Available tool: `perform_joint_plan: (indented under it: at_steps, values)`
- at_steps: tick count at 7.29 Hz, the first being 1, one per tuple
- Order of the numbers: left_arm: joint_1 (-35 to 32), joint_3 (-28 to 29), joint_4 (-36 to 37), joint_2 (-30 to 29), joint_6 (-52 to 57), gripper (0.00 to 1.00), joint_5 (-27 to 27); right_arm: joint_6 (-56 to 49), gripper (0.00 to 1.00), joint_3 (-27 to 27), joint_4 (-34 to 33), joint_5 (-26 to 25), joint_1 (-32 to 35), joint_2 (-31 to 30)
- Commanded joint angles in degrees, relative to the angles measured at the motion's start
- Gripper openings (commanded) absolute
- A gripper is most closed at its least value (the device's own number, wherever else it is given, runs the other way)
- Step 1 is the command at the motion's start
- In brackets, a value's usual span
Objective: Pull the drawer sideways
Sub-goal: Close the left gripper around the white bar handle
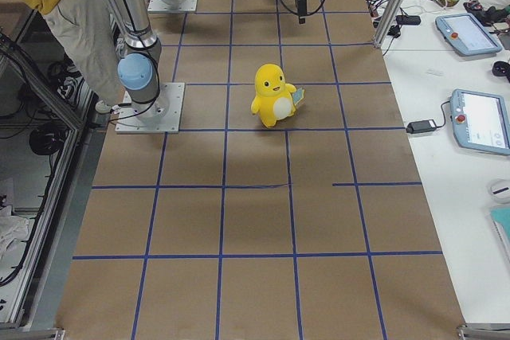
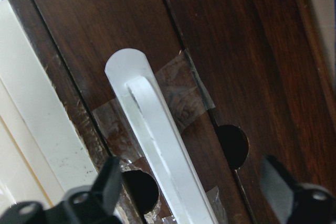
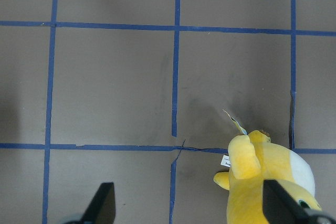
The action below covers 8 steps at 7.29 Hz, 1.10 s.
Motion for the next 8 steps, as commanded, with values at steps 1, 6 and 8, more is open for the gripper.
perform_joint_plan:
  at_steps: [1,6,8]
  values:
    - [0.14,-0.01,-2.55,0.49,-0.04,0.65,0.02,0.0,1.0,0.0,0.0,0.06,0.0,0.0]
    - [0.14,-0.01,-6.61,0.76,-0.12,0.49,0.02,0.0,1.0,0.0,0.0,-0.02,0.0,0.0]
    - [0.14,-0.27,-6.61,0.84,-0.21,0.34,0.02,0.0,1.0,0.0,0.0,-0.02,0.0,0.0]
